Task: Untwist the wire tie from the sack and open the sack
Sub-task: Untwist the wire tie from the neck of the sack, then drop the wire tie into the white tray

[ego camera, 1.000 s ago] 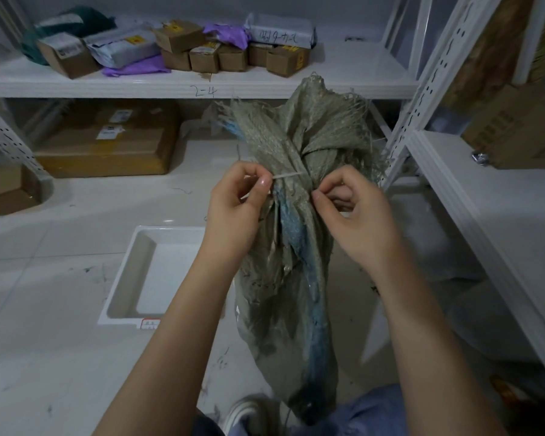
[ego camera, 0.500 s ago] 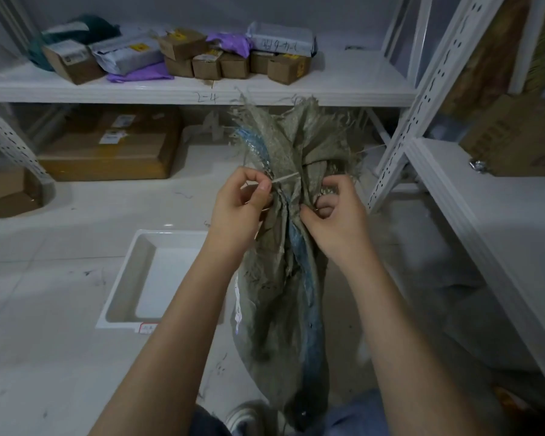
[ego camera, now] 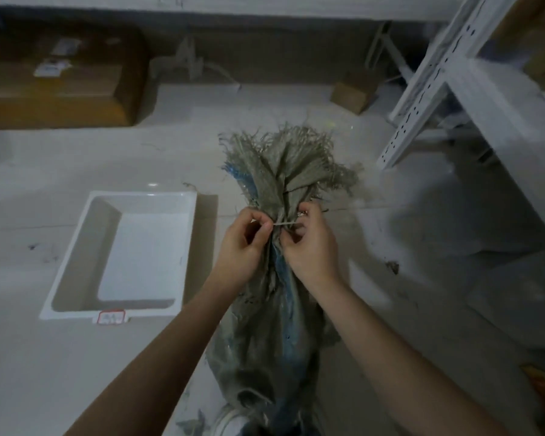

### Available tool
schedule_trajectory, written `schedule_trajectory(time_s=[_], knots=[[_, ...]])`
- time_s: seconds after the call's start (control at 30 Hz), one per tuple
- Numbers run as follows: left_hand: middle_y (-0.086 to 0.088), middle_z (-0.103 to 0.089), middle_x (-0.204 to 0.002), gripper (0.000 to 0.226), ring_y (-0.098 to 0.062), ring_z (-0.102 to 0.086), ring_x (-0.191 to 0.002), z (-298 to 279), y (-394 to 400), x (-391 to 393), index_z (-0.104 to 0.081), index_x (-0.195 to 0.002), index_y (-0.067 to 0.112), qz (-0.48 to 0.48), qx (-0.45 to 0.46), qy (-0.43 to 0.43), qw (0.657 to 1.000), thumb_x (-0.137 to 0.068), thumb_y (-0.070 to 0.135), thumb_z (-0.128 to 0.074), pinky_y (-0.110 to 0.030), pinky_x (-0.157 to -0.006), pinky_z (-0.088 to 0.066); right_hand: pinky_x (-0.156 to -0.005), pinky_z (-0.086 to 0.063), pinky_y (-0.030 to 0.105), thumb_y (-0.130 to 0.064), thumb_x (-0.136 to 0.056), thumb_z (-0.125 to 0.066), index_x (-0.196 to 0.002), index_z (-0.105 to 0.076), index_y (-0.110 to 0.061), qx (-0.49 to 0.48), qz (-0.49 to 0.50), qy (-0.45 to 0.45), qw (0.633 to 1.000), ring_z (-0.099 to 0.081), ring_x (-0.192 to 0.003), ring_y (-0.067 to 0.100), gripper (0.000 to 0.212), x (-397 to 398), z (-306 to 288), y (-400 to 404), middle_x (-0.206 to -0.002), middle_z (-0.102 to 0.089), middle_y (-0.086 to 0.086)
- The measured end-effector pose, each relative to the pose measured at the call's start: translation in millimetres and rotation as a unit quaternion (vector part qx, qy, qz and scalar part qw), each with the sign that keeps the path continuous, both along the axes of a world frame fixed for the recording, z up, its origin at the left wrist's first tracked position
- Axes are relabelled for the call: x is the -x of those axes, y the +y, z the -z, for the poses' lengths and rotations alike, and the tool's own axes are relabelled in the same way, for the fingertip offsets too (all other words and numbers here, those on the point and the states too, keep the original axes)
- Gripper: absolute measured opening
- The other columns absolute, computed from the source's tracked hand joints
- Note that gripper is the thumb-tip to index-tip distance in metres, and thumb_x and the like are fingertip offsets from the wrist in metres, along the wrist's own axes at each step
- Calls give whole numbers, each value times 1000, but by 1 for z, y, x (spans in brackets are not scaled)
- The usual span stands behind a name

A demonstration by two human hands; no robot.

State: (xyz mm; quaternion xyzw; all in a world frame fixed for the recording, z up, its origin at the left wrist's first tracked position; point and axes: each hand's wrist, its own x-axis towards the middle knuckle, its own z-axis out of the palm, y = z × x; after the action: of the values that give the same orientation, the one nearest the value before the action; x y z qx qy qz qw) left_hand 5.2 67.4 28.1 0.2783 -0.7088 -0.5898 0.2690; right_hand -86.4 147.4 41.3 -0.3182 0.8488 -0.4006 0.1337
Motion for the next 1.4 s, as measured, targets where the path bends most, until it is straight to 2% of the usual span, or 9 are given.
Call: schedule_trajectory(time_s=[0.23,0.47,0.77,0.87,0.93,1.03,1.2,1.3,1.4], knots=[[6,-50,-72,18,10,-50,-61,93,17,-14,-50,-80,17,28,-47,-146,988,-94,7,-47,-10,-64,-40,-74,-51,35,-26,-85,-63,-120,-45,-13,-176,-50,-17,983,-66,-97,26,41,-12,92,20,-104,-69,4],[-8,-61,-91,11,-24,-60,-92,92,11,-29,-49,-84,13,-1,-50,-227,972,-95,13,-47,-26,-77,-45,-74,-49,31,-27,-85,-65,-121,-46,-12,-209,-69,-66,973,-66,-96,24,43,-13,105,34,-105,-68,4],[-20,-64,-96,19,-33,-67,-78,-14,-7,-69,-45,-79,19,-272,-118,-105,949,-98,17,-41,-45,-80,-57,-71,-43,24,-32,-84,-66,-112,-56,-8,-205,-38,-69,976,-62,-97,24,38,-5,47,49,-109,-64,10],[-17,-64,-89,23,-28,-67,-73,-53,-8,-81,-45,-75,20,-298,-178,-19,938,-97,15,-44,-36,-75,-58,-74,-50,31,-27,-86,-62,-99,-63,-8,-118,-8,-13,993,-62,-87,22,23,-17,9,39,-96,-61,4],[-14,-65,-85,21,-24,-68,-71,-74,-4,-85,-45,-76,17,-292,-246,40,923,-96,13,-45,-27,-69,-59,-67,-51,29,-25,-89,-61,-90,-65,-6,-45,-5,-211,976,-62,-76,21,19,-29,-30,23,-82,-63,4],[-19,-65,-88,18,-20,-71,-69,-90,0,-88,-43,-80,12,-255,-377,106,884,-98,8,-41,-28,-73,-59,-63,-54,25,-29,-90,-61,-93,-65,-12,-20,-62,-487,871,-63,-69,16,17,-54,-80,-4,-79,-68,3],[-19,-64,-88,8,-15,-73,-55,-99,0,-91,-44,-96,6,-237,-421,130,866,-100,10,-37,-24,-62,-59,-62,-51,22,-16,-90,-60,-68,-64,-14,-8,-58,-441,896,-58,-57,11,22,-82,-94,-45,-66,-63,3],[-13,-63,-80,11,-15,-67,-52,-98,-9,-97,-44,-93,7,-254,-366,75,892,-100,14,-37,-24,-58,-57,-55,-50,22,-7,-86,-60,-64,-63,-11,-11,-34,-426,904,-51,-45,11,23,-91,-81,-71,-61,-60,5],[-14,-62,-79,11,-18,-60,-57,-82,-27,-105,-40,-102,7,-291,-273,-17,917,-100,16,-34,-27,-54,-49,-76,-59,35,-3,-81,-64,-58,-63,-10,-41,-35,-390,919,-63,-60,24,24,-105,-58,-100,-63,-65,9]])
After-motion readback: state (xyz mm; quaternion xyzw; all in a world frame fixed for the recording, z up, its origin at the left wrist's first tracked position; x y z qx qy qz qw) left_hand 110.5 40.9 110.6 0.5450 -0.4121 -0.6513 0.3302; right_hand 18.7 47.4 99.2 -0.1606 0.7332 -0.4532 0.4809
